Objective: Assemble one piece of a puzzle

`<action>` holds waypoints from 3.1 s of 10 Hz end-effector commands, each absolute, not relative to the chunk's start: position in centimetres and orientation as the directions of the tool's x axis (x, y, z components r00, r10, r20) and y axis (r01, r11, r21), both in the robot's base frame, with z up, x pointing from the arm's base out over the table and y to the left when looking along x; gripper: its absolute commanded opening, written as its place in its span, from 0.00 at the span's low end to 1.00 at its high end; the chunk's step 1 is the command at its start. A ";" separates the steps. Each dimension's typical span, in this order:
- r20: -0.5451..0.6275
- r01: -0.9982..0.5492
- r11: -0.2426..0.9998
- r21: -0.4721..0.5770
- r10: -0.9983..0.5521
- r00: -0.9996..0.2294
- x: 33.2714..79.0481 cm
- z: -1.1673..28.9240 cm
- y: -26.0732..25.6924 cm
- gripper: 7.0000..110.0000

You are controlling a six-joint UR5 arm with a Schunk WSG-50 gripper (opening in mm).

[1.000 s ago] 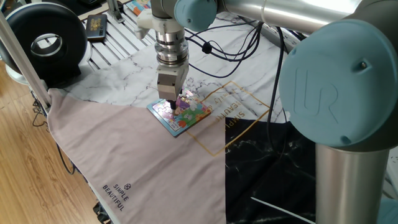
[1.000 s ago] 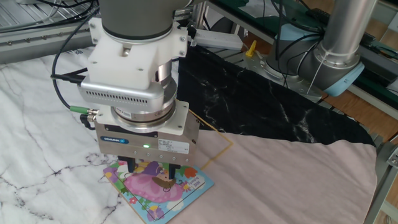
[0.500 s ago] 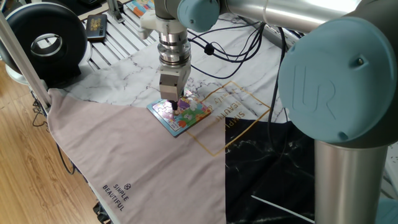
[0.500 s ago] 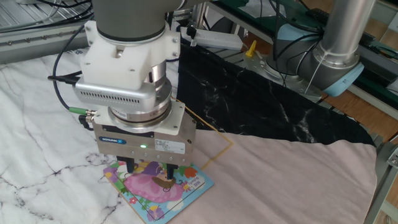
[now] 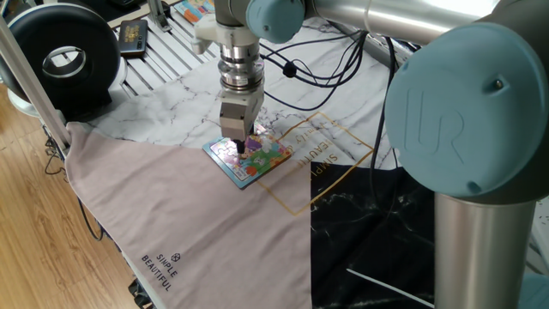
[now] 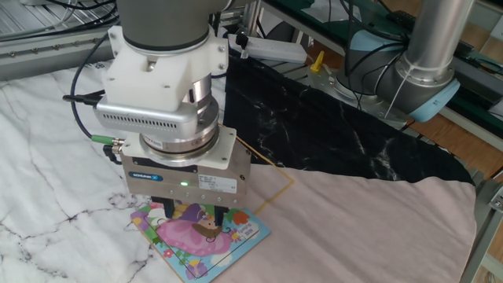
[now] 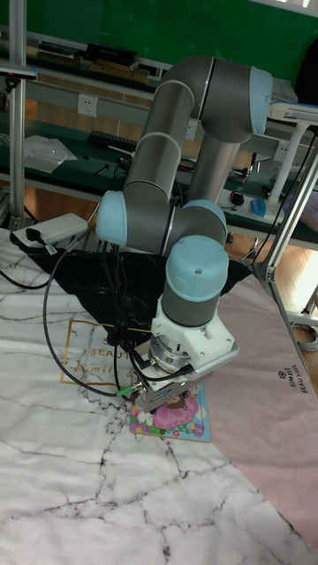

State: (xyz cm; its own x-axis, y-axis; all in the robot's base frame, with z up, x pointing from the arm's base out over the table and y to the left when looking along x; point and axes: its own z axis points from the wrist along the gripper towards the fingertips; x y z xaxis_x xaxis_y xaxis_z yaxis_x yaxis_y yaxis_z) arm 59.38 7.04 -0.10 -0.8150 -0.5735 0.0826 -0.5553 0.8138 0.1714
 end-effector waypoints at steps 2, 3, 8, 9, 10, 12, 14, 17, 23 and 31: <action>0.070 -0.550 0.817 0.175 -0.567 -0.821 59.7 -0.3 7.2 0.57; 0.069 -0.550 0.817 0.176 -0.567 -0.821 59.5 -0.4 7.3 0.57; 0.089 -0.553 0.819 0.155 -0.569 -0.817 59.3 0.3 6.6 0.57; 0.109 -0.554 0.819 0.147 -0.570 -0.814 59.1 1.4 6.2 0.57; 0.096 -0.546 0.818 0.183 -0.567 -0.818 59.0 1.9 7.0 0.57; 0.103 -0.542 0.818 0.191 -0.566 -0.818 59.1 3.0 6.9 0.57; 0.092 -0.520 0.833 0.188 -0.542 -0.836 59.5 5.0 6.6 0.57; -0.085 -0.516 0.846 0.132 -0.509 -0.857 64.2 6.9 7.1 0.57; -0.045 -0.465 0.885 0.013 -0.464 -0.885 63.8 7.0 4.1 0.57; -0.135 -0.355 0.932 0.070 -0.344 -0.929 61.8 5.1 3.7 0.57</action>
